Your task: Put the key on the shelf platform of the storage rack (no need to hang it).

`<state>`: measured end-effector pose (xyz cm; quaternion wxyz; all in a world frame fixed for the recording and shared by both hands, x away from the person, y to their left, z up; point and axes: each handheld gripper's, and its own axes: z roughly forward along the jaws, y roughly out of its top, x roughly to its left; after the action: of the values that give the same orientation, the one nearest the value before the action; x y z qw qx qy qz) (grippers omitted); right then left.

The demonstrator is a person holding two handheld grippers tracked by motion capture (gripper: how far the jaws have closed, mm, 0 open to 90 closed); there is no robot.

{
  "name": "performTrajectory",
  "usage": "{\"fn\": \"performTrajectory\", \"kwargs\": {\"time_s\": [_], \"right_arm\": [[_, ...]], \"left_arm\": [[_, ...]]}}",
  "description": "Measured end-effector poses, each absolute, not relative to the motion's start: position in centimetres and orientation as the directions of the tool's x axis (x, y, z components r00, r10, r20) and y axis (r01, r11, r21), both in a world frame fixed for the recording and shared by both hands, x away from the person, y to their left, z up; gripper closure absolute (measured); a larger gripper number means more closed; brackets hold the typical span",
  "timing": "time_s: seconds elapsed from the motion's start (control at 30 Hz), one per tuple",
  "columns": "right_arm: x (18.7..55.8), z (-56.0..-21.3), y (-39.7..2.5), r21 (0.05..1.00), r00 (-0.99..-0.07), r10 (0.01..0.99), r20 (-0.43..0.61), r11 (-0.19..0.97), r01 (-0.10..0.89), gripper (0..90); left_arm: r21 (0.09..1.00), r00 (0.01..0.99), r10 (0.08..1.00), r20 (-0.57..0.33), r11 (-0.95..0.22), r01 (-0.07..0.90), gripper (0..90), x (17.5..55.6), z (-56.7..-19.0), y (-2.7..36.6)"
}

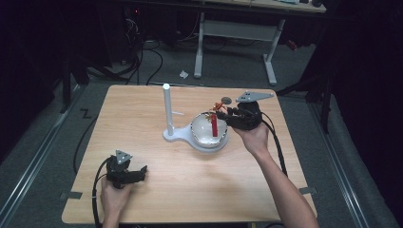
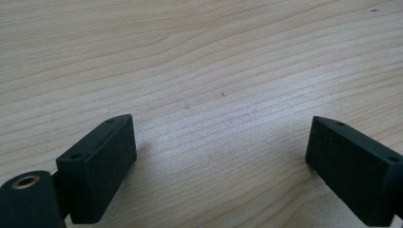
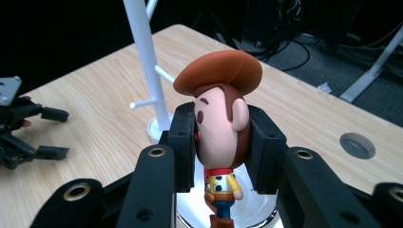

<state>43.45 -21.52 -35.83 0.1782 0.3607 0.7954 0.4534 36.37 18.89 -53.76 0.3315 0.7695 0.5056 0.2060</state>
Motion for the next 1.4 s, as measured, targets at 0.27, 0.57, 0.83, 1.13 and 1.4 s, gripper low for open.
{"fn": "performTrajectory", "kwargs": {"time_s": [0.27,0.57,0.83,1.13,1.4], "right_arm": [[44.5,-38.1,-20.7,0.819,-0.669,0.742,0.044,0.357,0.45,67.8],[45.3,-40.0,-20.3,0.796,-0.662,0.747,0.064,0.362,0.486,67.6],[45.9,-42.3,-20.1,0.76,-0.644,0.761,0.074,0.375,0.53,67.5],[46.7,-43.7,-19.3,0.741,-0.641,0.764,0.073,0.389,0.547,67.3],[47.3,-45.0,-18.9,0.718,-0.63,0.772,0.087,0.39,0.577,67.0]], "left_arm": [[0.718,0.404,0.915,-0.018,-0.269,0.642,10.1,36.4,-53.8,18.9],[0.72,0.402,0.915,-0.019,-0.267,0.641,10.1,36.4,-53.8,18.9],[0.72,0.402,0.915,-0.019,-0.267,0.641,10.1,36.4,-53.8,18.9],[0.72,0.402,0.915,-0.019,-0.266,0.641,10.1,36.4,-53.8,18.9],[0.721,0.402,0.916,-0.019,-0.266,0.64,10.2,36.4,-53.8,18.9]]}}
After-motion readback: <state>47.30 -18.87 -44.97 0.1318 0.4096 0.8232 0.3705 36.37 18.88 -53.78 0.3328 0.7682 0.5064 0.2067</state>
